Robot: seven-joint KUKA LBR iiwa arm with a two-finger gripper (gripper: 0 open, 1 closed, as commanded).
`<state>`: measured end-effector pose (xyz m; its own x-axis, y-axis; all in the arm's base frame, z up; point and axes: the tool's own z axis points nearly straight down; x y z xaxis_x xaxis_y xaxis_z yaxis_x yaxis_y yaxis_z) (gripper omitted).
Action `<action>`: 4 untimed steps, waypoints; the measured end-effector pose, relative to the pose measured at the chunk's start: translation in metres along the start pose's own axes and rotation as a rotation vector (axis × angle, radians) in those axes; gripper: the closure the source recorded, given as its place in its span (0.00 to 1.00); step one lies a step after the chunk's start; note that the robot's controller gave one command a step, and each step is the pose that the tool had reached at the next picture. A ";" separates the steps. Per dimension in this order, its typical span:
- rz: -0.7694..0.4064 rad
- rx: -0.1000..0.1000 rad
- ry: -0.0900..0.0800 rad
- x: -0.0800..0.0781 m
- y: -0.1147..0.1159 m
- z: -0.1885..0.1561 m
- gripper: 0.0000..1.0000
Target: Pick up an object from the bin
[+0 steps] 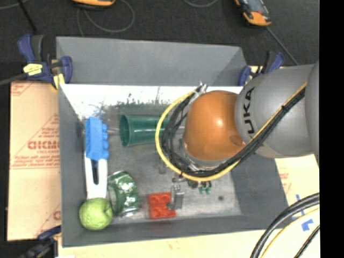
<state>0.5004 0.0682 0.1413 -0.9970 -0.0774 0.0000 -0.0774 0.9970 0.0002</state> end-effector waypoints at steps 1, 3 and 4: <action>0.173 -0.001 -0.005 -0.009 -0.022 -0.015 0.00; -0.143 0.001 -0.005 0.017 -0.027 0.049 0.00; -0.093 0.001 -0.012 0.022 0.000 0.064 0.00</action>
Offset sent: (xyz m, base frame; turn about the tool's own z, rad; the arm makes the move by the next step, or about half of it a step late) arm -0.0209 -0.0333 -0.0395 -0.1399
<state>0.4787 0.0663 0.0770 -0.9854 -0.1701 -0.0120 -0.1701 0.9854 -0.0015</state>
